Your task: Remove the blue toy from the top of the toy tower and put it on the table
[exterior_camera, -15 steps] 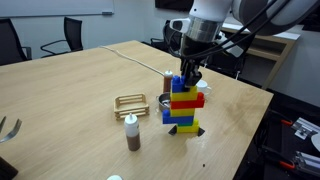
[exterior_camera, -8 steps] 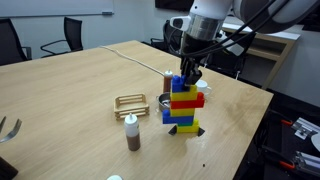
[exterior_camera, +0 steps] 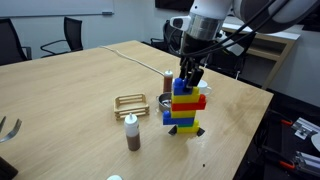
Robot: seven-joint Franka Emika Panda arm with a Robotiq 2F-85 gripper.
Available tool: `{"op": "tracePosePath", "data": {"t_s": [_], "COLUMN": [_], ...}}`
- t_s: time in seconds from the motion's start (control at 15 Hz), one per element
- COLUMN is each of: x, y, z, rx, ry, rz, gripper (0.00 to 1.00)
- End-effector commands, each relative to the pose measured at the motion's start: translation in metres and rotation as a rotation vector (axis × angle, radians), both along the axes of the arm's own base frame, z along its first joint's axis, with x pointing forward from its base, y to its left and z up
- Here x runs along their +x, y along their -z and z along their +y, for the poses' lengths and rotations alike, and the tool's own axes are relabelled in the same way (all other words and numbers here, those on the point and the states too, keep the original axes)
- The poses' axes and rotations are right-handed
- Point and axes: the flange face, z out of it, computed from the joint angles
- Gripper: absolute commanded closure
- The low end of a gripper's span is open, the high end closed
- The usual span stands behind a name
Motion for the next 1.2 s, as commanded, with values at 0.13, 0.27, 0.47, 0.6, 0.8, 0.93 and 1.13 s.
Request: {"op": "tracePosePath", "data": {"t_s": [0.13, 0.27, 0.47, 0.6, 0.8, 0.93, 1.13], "x": [-0.001, 0.000, 0.000, 0.000, -0.003, -0.005, -0.008], "y": [-0.004, -0.003, -0.003, -0.003, 0.000, 0.004, 0.008], "z": [-0.004, -0.004, -0.005, -0.005, -0.004, -0.003, -0.003], "rx": [0.013, 0.012, 0.012, 0.011, 0.011, 0.017, 0.023], "ry": [0.002, 0.005, 0.008, 0.007, 0.002, 0.006, 0.010], "rz": [-0.005, -0.005, -0.005, -0.001, 0.023, 0.039, 0.055], "gripper": [0.00, 0.00, 0.00, 0.00, 0.00, 0.00, 0.00]}}
